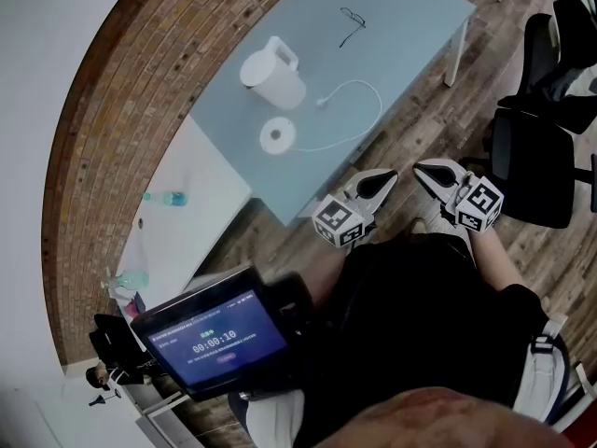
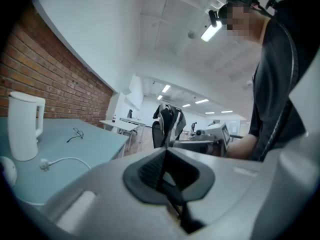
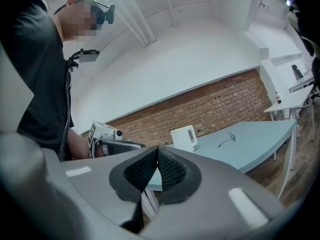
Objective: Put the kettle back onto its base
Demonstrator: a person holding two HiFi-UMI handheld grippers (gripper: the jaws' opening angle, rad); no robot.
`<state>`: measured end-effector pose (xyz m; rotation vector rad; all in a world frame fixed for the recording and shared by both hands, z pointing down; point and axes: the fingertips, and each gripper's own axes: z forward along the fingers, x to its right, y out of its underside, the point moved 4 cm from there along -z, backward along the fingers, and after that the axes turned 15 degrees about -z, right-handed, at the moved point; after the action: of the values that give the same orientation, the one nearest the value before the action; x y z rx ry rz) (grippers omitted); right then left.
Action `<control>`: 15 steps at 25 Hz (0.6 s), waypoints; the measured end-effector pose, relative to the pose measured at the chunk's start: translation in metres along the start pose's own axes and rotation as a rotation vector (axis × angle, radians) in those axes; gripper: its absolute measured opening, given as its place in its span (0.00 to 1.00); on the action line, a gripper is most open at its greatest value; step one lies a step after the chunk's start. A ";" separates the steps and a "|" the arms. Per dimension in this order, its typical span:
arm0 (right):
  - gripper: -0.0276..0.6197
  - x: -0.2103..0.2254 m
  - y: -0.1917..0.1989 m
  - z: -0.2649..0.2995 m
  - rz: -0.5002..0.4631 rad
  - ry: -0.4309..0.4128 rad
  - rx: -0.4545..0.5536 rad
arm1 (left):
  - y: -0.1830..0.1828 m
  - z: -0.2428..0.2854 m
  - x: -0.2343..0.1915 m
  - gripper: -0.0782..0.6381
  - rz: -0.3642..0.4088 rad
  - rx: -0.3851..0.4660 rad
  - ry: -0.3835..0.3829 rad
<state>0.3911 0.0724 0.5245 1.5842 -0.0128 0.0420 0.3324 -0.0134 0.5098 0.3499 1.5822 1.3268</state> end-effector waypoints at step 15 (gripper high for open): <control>0.05 0.018 0.019 0.058 0.060 -0.193 -0.023 | 0.000 -0.029 -0.050 0.11 -0.105 0.086 -0.209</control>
<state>0.4097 0.0145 0.5428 1.5595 -0.2105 -0.0643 0.3314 -0.0674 0.5319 0.4379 1.4640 1.1079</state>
